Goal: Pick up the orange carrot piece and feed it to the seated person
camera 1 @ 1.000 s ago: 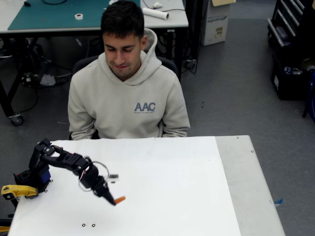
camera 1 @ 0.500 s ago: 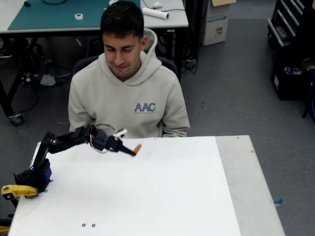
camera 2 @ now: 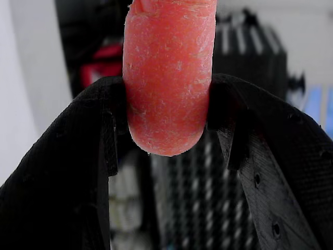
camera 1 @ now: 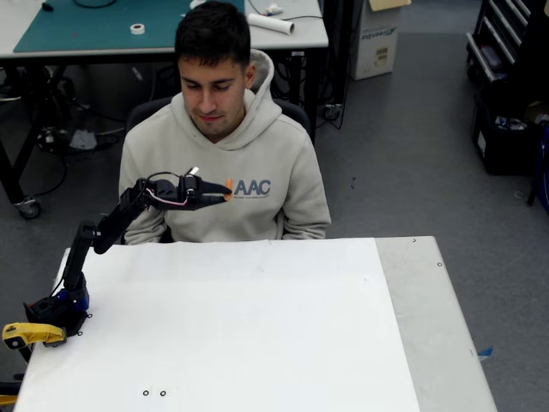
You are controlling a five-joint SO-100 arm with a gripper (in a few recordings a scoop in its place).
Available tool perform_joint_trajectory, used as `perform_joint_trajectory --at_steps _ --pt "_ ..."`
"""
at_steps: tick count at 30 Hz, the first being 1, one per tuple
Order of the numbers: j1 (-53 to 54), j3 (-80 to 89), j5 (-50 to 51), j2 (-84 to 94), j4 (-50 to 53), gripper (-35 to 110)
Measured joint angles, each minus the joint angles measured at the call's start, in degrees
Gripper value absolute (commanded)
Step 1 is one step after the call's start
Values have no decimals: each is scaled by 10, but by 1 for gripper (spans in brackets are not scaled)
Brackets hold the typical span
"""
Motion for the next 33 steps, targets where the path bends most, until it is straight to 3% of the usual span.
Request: perform_joint_trajectory --at_steps 6,13,26,33 --pt "-54 -1 -69 0 0 -3" --pt "-115 -9 -82 -4 0 -3" --pt "-163 -277 -82 -199 0 -3" --pt "-166 -296 -82 -209 0 -3"
